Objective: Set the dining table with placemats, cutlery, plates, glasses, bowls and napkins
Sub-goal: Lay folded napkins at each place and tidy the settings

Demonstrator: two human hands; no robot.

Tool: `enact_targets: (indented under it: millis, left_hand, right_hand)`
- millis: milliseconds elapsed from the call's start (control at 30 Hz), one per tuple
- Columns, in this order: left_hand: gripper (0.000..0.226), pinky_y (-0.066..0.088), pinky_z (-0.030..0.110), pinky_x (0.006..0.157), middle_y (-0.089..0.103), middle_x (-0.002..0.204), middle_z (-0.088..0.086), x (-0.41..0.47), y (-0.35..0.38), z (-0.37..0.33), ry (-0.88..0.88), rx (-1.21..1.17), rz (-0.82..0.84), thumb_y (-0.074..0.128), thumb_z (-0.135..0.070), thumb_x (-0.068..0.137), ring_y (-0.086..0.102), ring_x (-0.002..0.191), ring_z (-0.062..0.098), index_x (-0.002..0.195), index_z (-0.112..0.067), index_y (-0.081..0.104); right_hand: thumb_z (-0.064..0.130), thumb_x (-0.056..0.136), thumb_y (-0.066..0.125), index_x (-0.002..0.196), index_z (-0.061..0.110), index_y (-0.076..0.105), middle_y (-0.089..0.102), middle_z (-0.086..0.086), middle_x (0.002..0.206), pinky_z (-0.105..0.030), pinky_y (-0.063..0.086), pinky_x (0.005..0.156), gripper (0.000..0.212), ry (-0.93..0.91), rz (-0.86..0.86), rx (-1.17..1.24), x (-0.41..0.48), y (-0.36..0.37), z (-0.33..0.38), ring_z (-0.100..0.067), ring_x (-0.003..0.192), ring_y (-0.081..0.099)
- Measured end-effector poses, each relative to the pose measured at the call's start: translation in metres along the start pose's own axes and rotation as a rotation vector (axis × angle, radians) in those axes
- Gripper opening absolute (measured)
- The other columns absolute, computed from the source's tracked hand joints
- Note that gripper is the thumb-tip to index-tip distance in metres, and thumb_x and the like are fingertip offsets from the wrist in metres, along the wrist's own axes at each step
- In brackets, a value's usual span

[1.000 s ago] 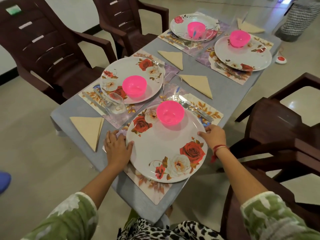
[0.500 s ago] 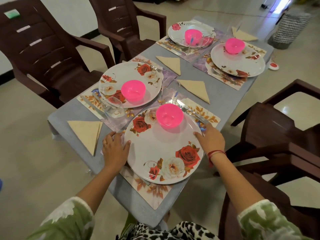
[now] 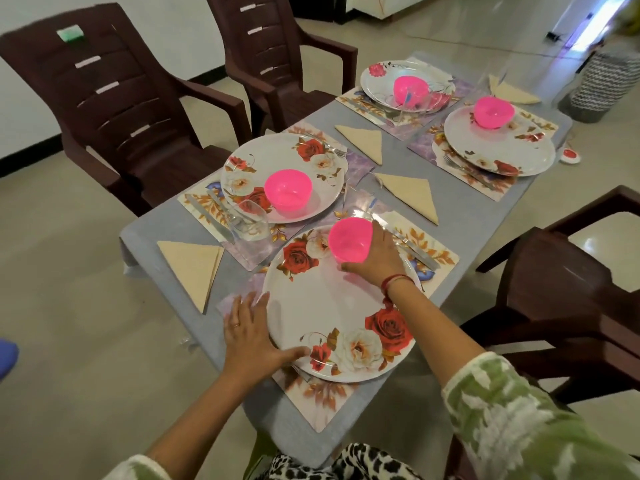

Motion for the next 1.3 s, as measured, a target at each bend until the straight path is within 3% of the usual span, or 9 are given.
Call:
enact_targets:
  millis: [67,133,300,433,567,733,1033,1167,1300]
  left_hand:
    - [0.147,-0.027,0.039,0.108,-0.008,0.161,0.005,0.001,0.007,0.003,0.049,0.045,0.024,0.020,-0.106,0.032,-0.022,0.145,0.021,0.153,-0.024,0.000]
    - [0.147,-0.026,0.041,0.108,-0.009,0.161,0.004,0.007,0.007,0.007,0.039,0.030,0.008,0.024,-0.105,0.034,-0.023,0.144,0.021,0.153,-0.024,-0.002]
    - [0.135,-0.013,0.044,0.114,0.001,0.161,0.006,0.017,-0.008,0.004,0.071,-0.009,-0.059,0.037,-0.097,0.045,-0.017,0.146,0.020,0.153,-0.022,0.006]
    - [0.099,0.010,0.048,0.116,0.023,0.154,0.014,0.028,-0.043,0.025,-0.113,-0.142,-0.300,0.041,-0.080,0.075,0.006,0.146,0.030,0.146,-0.012,0.029]
    - [0.069,0.017,0.052,0.114,0.028,0.151,0.018,0.037,-0.059,0.040,-0.151,-0.105,-0.370,0.064,-0.037,0.088,0.012,0.144,0.035,0.143,-0.007,0.035]
    - [0.065,0.017,0.051,0.114,0.026,0.153,0.014,0.038,-0.046,0.037,-0.140,-0.116,-0.317,0.060,-0.038,0.090,0.009,0.146,0.031,0.144,-0.011,0.035]
    - [0.066,0.023,0.051,0.113,0.028,0.152,0.014,0.055,-0.036,0.022,-0.095,-0.117,-0.280,0.059,-0.042,0.089,0.015,0.144,0.031,0.141,-0.008,0.037]
    - [0.063,0.026,0.051,0.110,0.033,0.148,0.016,0.054,-0.034,0.024,-0.092,-0.131,-0.278,0.062,-0.036,0.089,0.019,0.141,0.033,0.139,-0.005,0.039]
    - [0.053,0.032,0.052,0.106,0.040,0.141,0.017,0.047,-0.032,0.030,-0.112,-0.176,-0.303,0.061,-0.028,0.091,0.033,0.131,0.035,0.137,-0.008,0.044]
  right_hand:
    - [0.044,0.060,0.085,0.150,0.015,0.004,0.026,-0.013,0.145,-0.048,0.038,0.105,0.124,-0.010,-0.013,-0.001,0.001,0.002,0.001,-0.032,0.133,0.031]
    - [0.049,0.057,0.085,0.150,0.017,0.004,0.026,-0.012,0.146,-0.049,0.038,0.105,0.127,-0.017,0.000,0.004,0.003,0.001,-0.001,-0.032,0.135,0.030]
    - [0.068,0.063,0.071,0.148,0.023,0.018,0.028,-0.009,0.146,-0.052,0.038,0.104,0.110,-0.063,-0.140,0.143,-0.004,-0.022,-0.002,-0.032,0.132,0.034]
    - [0.053,0.069,0.077,0.147,0.020,0.025,0.029,-0.009,0.145,-0.044,0.031,0.110,0.100,-0.148,-0.354,0.250,0.012,-0.059,0.014,-0.027,0.135,0.031]
    - [0.047,0.067,0.081,0.151,0.015,0.012,0.024,-0.013,0.151,-0.042,0.026,0.111,0.112,-0.130,-0.173,0.090,0.063,-0.066,0.038,-0.031,0.138,0.027]
    - [0.024,0.070,0.081,0.142,0.008,0.033,0.045,-0.015,0.135,-0.034,0.040,0.098,0.088,-0.121,-0.076,-0.029,0.098,-0.061,0.039,-0.030,0.123,0.046]
    - [0.020,0.069,0.083,0.143,0.010,0.034,0.042,-0.013,0.141,-0.034,0.039,0.102,0.089,-0.136,-0.053,-0.040,0.109,-0.066,0.040,-0.028,0.126,0.045]
    - [0.034,0.069,0.083,0.148,0.016,0.021,0.027,-0.013,0.149,-0.037,0.032,0.109,0.103,-0.118,-0.105,0.255,0.095,-0.077,0.027,-0.024,0.135,0.033]
    - [0.026,0.085,0.068,0.141,0.010,0.038,0.042,-0.011,0.139,-0.029,0.038,0.101,0.065,0.030,-0.322,0.482,0.064,-0.083,-0.026,-0.024,0.127,0.044]
Point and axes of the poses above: each hand's wrist, its own x-axis towards the middle knuckle, its own y-axis out of the palm, z = x × y, the point moved 4 cm from there along x, towards the middle knuckle
